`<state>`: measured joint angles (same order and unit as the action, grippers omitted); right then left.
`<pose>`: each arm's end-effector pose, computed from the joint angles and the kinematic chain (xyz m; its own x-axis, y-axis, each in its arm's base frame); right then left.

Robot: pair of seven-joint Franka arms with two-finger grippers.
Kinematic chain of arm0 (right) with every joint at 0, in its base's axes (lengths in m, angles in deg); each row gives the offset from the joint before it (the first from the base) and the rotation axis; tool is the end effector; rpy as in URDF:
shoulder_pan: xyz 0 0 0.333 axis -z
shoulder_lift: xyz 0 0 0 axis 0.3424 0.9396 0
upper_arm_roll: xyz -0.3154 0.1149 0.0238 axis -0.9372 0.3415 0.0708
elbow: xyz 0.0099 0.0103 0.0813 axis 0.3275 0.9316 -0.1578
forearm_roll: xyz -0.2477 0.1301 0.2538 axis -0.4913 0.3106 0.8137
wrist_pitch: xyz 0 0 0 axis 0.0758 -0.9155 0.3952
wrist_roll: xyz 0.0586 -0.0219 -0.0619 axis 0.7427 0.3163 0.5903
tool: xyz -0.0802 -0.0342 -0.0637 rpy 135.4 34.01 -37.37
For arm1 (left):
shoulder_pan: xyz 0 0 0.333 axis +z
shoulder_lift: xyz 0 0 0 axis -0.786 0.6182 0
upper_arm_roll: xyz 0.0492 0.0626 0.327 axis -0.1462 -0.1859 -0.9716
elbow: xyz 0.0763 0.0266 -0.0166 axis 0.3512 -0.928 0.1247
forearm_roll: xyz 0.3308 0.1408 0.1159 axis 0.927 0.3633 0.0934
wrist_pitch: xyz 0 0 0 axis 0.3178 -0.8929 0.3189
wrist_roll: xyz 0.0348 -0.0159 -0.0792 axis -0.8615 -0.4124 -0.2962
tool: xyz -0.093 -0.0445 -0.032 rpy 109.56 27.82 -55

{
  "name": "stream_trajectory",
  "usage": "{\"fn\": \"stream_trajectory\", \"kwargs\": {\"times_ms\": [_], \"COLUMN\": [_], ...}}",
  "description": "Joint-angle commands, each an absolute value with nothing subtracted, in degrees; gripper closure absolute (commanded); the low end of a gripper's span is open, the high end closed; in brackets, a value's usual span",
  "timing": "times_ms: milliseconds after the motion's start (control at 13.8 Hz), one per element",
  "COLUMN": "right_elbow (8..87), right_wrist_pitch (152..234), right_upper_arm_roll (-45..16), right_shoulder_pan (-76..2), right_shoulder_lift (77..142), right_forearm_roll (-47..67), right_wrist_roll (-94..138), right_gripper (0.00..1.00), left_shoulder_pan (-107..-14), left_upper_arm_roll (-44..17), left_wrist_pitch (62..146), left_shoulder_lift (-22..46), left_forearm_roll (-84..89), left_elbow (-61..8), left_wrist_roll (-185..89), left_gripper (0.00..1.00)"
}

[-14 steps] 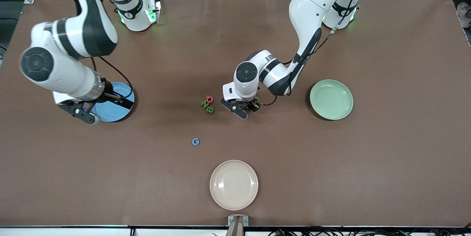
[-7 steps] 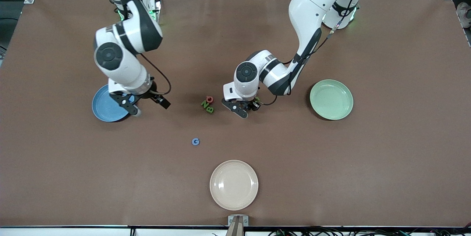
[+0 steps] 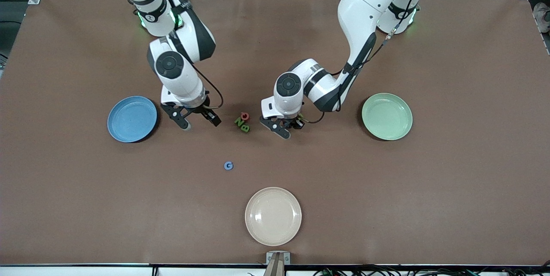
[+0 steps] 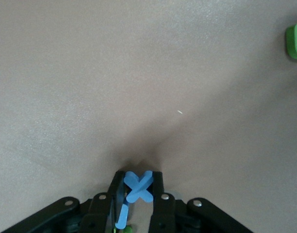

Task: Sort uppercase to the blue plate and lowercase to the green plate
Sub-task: 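Grasp the blue x with the left gripper while the right gripper reaches the pink Q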

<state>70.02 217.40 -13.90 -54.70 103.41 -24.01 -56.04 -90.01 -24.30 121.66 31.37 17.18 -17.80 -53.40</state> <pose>0.4969 0.2872 0.2998 0.7061 -0.7081 -0.0050 -0.7080 -0.7059 -0.0187 0.4989 -0.4888 0.1990 0.8144 -0.5799 -0.0230 -0.5796 -0.8147 0.0187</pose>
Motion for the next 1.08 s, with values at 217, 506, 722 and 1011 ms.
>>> {"fn": "stream_trajectory", "kwargs": {"times_ms": [217,506,722,1011], "right_elbow": [69.12,68.16,67.18,67.01], "right_wrist_pitch": [220.75,223.47,228.2,231.29], "right_upper_arm_roll": [-14.64,-14.47,-14.38,-14.38], "right_shoulder_pan": [-59.3,-62.65,-64.23,-64.85], "right_shoulder_lift": [106.85,110.27,113.97,115.81], "right_forearm_roll": [-24.53,-30.83,-31.65,-31.65], "right_wrist_roll": [-63.51,-63.33,-63.51,-63.16], "right_gripper": [0.1,0.0,0.0,0.02], "left_shoulder_pan": [-88.91,-85.4,-81.27,-74.95], "left_upper_arm_roll": [-24.0,-23.91,-24.0,-24.09], "left_wrist_pitch": [117.37,113.84,113.4,112.52], "left_shoulder_lift": [26.24,17.64,8.76,1.63], "left_forearm_roll": [16.85,15.54,12.8,12.71], "left_elbow": [-18.41,-23.39,-32.71,-41.15], "left_wrist_roll": [-57.59,-61.02,-61.72,-62.69], "left_gripper": [0.92,0.91,0.88,0.88]}}
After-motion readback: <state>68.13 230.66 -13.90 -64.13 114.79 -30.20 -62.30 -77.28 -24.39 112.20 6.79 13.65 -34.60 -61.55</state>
